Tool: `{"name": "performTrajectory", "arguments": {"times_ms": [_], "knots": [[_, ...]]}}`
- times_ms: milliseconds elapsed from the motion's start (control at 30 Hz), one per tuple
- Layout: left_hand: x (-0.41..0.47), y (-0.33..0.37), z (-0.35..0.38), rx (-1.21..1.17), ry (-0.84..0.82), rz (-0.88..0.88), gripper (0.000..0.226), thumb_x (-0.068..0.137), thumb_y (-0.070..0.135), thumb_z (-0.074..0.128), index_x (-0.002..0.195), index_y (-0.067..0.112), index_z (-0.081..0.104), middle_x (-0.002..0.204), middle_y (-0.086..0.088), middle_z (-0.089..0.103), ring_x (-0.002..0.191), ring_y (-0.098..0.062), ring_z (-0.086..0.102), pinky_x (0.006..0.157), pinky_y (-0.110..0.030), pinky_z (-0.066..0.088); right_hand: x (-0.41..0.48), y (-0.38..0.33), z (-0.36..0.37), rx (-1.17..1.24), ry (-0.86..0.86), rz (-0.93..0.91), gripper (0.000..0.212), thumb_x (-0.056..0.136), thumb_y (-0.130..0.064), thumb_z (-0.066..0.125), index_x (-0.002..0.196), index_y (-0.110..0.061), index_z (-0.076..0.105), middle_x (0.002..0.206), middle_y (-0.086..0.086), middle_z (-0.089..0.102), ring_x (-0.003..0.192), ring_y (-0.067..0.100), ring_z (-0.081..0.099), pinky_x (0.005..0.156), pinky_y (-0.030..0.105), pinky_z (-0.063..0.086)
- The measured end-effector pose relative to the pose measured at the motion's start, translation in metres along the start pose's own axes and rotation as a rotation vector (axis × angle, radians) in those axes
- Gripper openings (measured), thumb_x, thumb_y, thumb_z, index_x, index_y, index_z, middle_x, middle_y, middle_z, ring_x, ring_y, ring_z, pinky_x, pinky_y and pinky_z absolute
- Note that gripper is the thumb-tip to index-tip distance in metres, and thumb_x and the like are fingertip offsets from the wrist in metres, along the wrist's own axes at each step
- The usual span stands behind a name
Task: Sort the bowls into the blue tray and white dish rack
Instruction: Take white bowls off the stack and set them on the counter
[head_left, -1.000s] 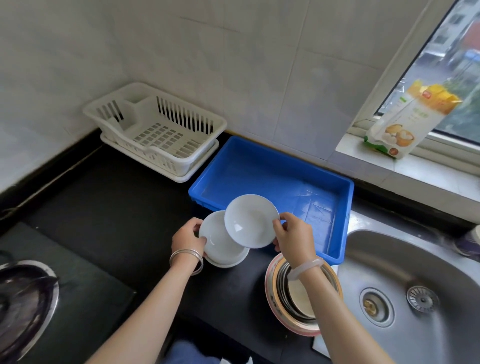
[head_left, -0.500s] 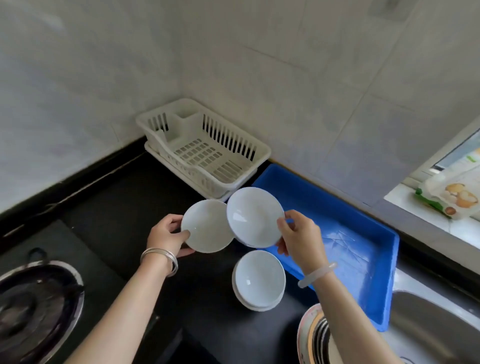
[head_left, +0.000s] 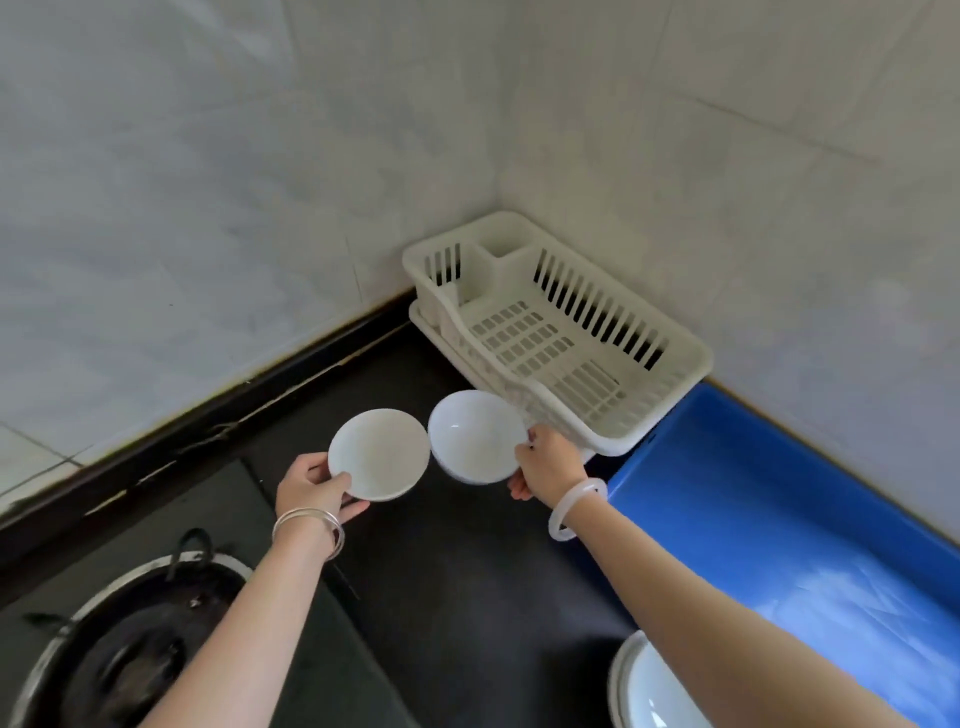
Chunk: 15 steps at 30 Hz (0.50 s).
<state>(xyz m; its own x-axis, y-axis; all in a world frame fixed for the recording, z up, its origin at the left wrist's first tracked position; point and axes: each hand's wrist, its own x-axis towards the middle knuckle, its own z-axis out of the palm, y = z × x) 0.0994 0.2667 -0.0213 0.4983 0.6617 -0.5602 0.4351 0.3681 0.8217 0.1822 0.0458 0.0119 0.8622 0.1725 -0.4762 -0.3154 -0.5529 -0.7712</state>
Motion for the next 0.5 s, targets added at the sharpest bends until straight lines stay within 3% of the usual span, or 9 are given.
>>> {"name": "performTrajectory", "arguments": {"times_ms": [233, 500], "knots": [[0.058, 0.007, 0.003, -0.059, 0.118, -0.034, 0.032, 0.082, -0.011, 0.054, 0.100, 0.015, 0.052, 0.125, -0.015, 0.054, 0.103, -0.037, 0.060, 0.065, -0.040, 0.055, 0.076, -0.025, 0.046, 0.075, -0.009, 0.070, 0.027, 0.097, -0.009, 0.039, 0.124, -0.009, 0.043, 0.077, 0.015, 0.060, 0.051, 0.017, 0.057, 0.034, 0.017, 0.044], [0.095, 0.012, 0.007, -0.113, 0.166, -0.041, 0.036, 0.081, -0.011, 0.054, 0.106, 0.014, 0.053, 0.127, -0.013, 0.054, 0.109, -0.036, 0.059, 0.068, -0.040, 0.056, 0.139, -0.032, 0.088, 0.031, 0.065, 0.095, 0.015, 0.092, -0.007, 0.035, 0.101, -0.018, 0.039, 0.064, 0.013, 0.060, 0.046, 0.020, 0.059, 0.044, 0.029, 0.051]]}}
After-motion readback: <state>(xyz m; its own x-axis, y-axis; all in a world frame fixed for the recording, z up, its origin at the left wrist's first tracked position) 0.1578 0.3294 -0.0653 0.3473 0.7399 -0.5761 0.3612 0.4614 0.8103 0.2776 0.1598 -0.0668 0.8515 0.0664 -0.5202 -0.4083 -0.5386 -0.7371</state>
